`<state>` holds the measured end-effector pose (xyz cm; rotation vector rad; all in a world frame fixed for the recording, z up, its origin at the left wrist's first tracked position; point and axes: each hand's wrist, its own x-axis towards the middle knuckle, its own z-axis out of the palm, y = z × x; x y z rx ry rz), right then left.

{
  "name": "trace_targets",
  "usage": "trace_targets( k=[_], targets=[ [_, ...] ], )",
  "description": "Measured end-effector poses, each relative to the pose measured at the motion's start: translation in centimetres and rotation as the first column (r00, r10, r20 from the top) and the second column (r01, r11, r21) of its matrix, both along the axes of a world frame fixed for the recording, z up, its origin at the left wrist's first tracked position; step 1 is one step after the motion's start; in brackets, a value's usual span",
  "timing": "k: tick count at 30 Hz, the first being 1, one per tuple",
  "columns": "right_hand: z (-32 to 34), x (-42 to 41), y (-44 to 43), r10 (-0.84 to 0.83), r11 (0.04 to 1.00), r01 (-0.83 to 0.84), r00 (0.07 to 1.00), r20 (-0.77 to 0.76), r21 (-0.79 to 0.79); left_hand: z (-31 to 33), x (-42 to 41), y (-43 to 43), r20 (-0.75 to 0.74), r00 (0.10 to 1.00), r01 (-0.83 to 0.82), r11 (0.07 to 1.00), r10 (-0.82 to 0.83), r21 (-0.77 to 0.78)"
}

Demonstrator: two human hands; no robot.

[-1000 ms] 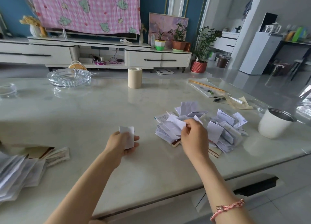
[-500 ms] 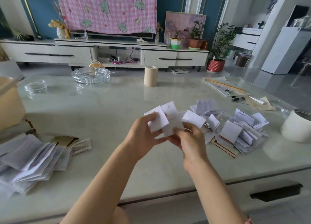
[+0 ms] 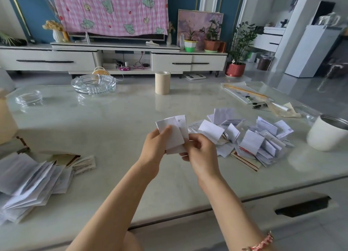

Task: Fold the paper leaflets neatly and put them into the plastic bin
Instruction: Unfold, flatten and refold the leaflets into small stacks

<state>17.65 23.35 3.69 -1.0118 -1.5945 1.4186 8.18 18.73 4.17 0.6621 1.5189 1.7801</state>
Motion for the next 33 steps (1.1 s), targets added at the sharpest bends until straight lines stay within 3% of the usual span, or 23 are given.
trace_targets(
  k=[4, 8, 11, 14, 16, 19, 21, 23, 25, 29, 33],
  targets=[
    [0.1, 0.0, -0.2, 0.022, 0.983, -0.042, 0.994, -0.108, -0.179, -0.6, 0.1, 0.3, 0.009, 0.999, -0.043, 0.997, 0.042, 0.06],
    [0.0, 0.2, 0.3, 0.117, 0.98, -0.122, 0.992, -0.038, -0.158, -1.4, -0.7, 0.2, 0.118, 0.99, 0.078, 0.996, -0.082, 0.038],
    [-0.4, 0.2, 1.6, 0.11, 0.993, -0.114, 0.988, 0.104, 0.035, -1.5, -1.0, 0.1, 0.247, 0.956, 0.149, 0.988, -0.156, 0.047],
    [-0.9, 0.7, 3.8, -0.154, 0.91, 0.059, 0.967, 0.202, 0.411, -1.6, -0.9, 0.2, 0.231, 0.963, 0.137, 0.99, -0.142, 0.039],
    [-1.4, 1.2, 5.2, -0.29, 0.791, -0.003, 0.879, 0.379, 0.612, -1.4, -0.9, 0.2, 0.205, 0.971, 0.121, 0.992, -0.125, 0.036],
    [-2.0, 1.8, 5.9, -0.23, 0.829, -0.278, 0.623, 0.748, 0.486, -1.3, -1.0, 0.1, 0.213, 0.971, 0.107, 0.994, -0.112, 0.038],
    [-2.2, 1.9, 5.7, -0.201, 0.83, -0.344, 0.55, 0.811, 0.439, -1.1, -1.0, 0.0, 0.219, 0.97, 0.105, 0.994, -0.109, 0.031],
    [-2.1, 1.9, 5.6, -0.225, 0.811, -0.35, 0.553, 0.802, 0.469, -1.0, -1.0, 0.0, 0.223, 0.97, 0.096, 0.995, -0.096, 0.011],
    [-1.8, 2.1, 5.8, -0.272, 0.782, -0.308, 0.614, 0.741, 0.542, -0.8, -0.9, 0.0, 0.227, 0.971, 0.084, 0.996, -0.079, -0.015],
    [-0.6, 2.7, 5.7, -0.312, 0.765, -0.001, 0.874, 0.372, 0.645, -0.7, -1.0, 0.4, 0.282, 0.959, 0.036, 0.995, -0.007, -0.096],
    [0.4, 3.4, 5.0, -0.404, 0.804, 0.323, 0.913, 0.059, 0.498, -0.5, -1.0, 0.5, 0.357, 0.934, 0.011, 0.994, 0.027, -0.105]
  ],
)
